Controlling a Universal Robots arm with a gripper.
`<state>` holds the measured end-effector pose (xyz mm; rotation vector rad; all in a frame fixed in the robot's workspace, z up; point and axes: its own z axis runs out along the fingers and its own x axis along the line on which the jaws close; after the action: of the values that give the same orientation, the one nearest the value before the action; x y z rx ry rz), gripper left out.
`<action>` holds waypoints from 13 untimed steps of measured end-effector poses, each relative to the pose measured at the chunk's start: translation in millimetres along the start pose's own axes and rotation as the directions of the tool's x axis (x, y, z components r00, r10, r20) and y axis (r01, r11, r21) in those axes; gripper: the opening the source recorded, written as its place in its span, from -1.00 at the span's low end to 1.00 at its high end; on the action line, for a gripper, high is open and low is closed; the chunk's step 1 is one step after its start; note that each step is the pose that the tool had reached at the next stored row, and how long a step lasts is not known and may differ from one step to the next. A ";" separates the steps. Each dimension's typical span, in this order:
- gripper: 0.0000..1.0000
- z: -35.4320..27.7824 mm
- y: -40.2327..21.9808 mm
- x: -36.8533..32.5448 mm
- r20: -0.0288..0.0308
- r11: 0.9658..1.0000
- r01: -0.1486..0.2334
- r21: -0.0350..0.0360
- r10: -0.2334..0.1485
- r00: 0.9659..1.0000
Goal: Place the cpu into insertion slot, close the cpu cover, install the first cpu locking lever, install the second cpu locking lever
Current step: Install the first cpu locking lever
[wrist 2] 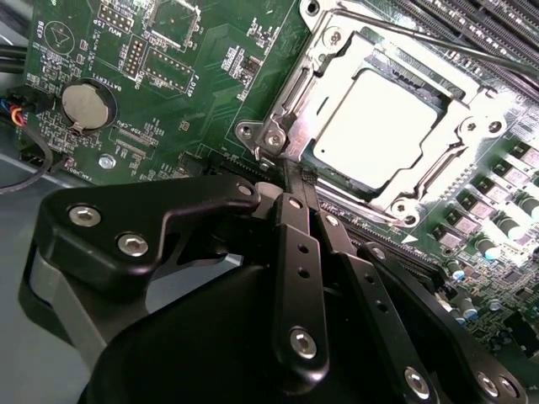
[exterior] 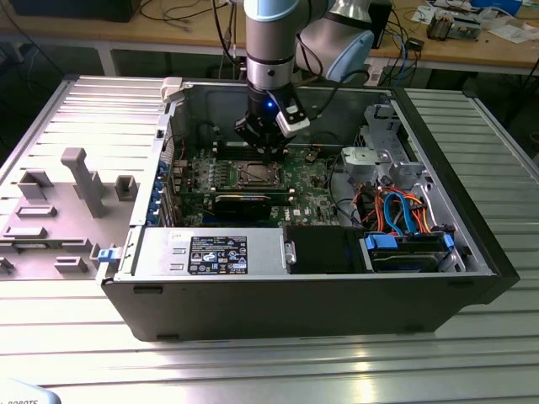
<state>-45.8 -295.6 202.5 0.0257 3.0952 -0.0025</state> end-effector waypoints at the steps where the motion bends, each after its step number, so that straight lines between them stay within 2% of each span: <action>1: -0.79 0.1 0.0 -0.1 0.000 1.000 0.000 0.000 0.000 1.000; 2: -0.79 0.2 -0.1 -0.2 0.000 1.000 0.000 0.000 0.000 1.000; 7: -0.79 0.5 0.1 -0.3 0.000 1.000 0.000 -0.012 0.000 1.000; 10: -0.79 -0.3 0.1 -0.3 0.000 1.000 0.000 -0.014 0.000 1.000; 13: -0.79 -4.6 0.0 -0.5 0.000 1.000 0.000 -0.014 0.000 1.000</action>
<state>-45.5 -295.5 207.1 0.0255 3.0951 0.0191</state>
